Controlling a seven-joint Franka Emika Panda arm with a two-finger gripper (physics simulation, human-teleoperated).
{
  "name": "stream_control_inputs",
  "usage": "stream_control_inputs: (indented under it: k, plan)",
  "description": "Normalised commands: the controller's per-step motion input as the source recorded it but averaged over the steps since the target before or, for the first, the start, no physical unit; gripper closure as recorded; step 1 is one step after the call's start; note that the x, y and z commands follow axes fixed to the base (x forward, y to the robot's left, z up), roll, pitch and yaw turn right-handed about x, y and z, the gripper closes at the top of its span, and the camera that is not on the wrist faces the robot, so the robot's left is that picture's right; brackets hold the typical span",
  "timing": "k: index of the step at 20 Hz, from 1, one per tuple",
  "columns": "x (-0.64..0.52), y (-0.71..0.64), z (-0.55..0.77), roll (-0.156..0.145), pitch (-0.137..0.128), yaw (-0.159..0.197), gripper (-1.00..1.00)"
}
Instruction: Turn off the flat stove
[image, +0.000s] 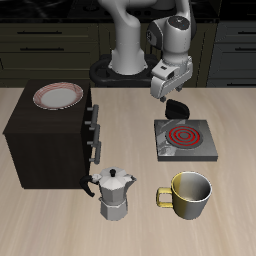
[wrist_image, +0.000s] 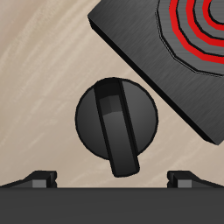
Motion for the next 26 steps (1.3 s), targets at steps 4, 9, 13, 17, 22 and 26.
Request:
stream_control_inputs:
  k: [4, 9, 13, 17, 22, 26]
  plan:
    - [0.10, 0.01, -0.16, -0.023, 0.011, 0.035, -1.00]
    - [0.08, 0.00, -0.10, -0.023, -0.009, 0.029, -1.00]
    - [0.07, 0.10, -0.15, -0.015, 0.018, 0.008, -1.00]
    - [0.03, 0.03, -0.21, 0.000, 0.036, 0.019, -1.00]
    - [0.02, 0.12, -0.24, 0.027, 0.051, 0.001, -1.00]
    - [-0.02, 0.09, -0.28, 0.060, 0.073, -0.018, 1.00]
